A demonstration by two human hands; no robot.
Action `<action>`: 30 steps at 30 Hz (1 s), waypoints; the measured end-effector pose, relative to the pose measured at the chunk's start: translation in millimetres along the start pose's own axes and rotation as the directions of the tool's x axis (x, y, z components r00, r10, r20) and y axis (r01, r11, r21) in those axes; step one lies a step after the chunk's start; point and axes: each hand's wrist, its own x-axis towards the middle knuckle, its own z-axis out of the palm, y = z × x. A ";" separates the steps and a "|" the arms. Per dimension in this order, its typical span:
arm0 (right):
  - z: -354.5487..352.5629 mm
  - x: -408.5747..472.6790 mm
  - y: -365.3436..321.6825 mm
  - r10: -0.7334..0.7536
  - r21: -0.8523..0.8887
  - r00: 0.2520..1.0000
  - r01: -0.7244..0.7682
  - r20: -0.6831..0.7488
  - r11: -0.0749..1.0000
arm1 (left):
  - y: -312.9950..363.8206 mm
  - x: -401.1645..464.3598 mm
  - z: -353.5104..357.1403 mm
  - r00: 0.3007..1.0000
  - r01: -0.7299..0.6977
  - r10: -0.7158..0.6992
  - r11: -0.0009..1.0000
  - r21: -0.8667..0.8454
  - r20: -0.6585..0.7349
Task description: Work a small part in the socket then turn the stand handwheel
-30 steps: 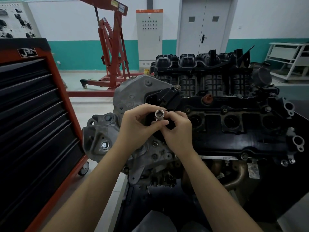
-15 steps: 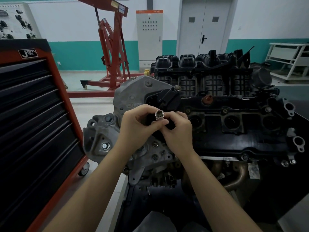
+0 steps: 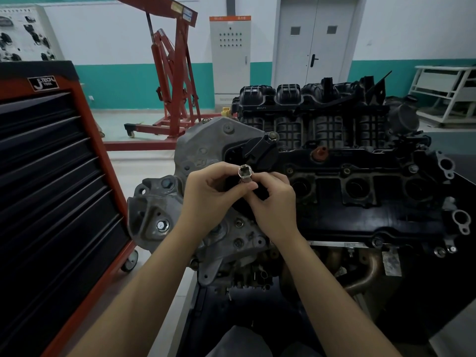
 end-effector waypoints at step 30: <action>-0.1 1.4 -0.6 -0.075 0.001 0.997 0.075 -0.007 0.997 | -1.8 0.3 0.5 0.998 0.013 -0.013 1.000 0.004 0.055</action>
